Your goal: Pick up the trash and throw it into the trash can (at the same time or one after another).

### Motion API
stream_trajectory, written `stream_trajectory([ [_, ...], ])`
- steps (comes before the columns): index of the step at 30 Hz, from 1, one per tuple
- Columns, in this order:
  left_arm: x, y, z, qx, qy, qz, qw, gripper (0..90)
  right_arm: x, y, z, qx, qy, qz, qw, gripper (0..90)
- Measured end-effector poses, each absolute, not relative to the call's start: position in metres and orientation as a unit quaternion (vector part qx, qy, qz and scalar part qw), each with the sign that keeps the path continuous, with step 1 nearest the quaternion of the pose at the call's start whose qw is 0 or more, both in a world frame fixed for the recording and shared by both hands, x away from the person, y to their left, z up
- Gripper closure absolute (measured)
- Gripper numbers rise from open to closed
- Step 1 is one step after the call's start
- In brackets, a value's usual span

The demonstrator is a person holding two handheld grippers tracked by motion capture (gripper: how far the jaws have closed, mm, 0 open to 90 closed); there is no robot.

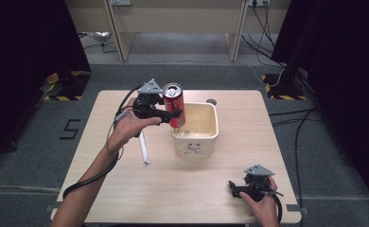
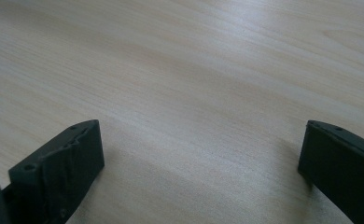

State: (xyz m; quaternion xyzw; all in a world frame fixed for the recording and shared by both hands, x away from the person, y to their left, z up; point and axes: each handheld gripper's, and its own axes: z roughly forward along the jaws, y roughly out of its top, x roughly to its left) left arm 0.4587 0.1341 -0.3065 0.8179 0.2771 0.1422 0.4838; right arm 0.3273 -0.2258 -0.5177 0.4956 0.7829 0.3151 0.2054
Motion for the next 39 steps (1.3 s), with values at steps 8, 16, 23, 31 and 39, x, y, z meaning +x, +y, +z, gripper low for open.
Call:
stream_trajectory([
  [8,0.47,0.113,-0.32,0.825,0.278,0.141,0.472,34.5,0.327,-0.226,-0.518,0.494,0.783,0.315,0.206,0.3],
  [16,0.48,0.101,-0.334,0.827,0.286,0.139,0.463,34.4,0.327,-0.226,-0.518,0.493,0.784,0.315,0.206,0.3],
  [23,0.48,0.09,-0.347,0.834,0.281,0.14,0.453,34.4,0.327,-0.226,-0.518,0.493,0.784,0.316,0.207,0.3],
  [31,0.479,0.085,-0.362,0.841,0.279,0.136,0.443,34.3,0.327,-0.225,-0.518,0.493,0.784,0.315,0.205,0.2],
  [39,0.48,0.084,-0.375,0.841,0.284,0.131,0.441,34.0,0.327,-0.225,-0.518,0.491,0.785,0.317,0.207,0.3],
])
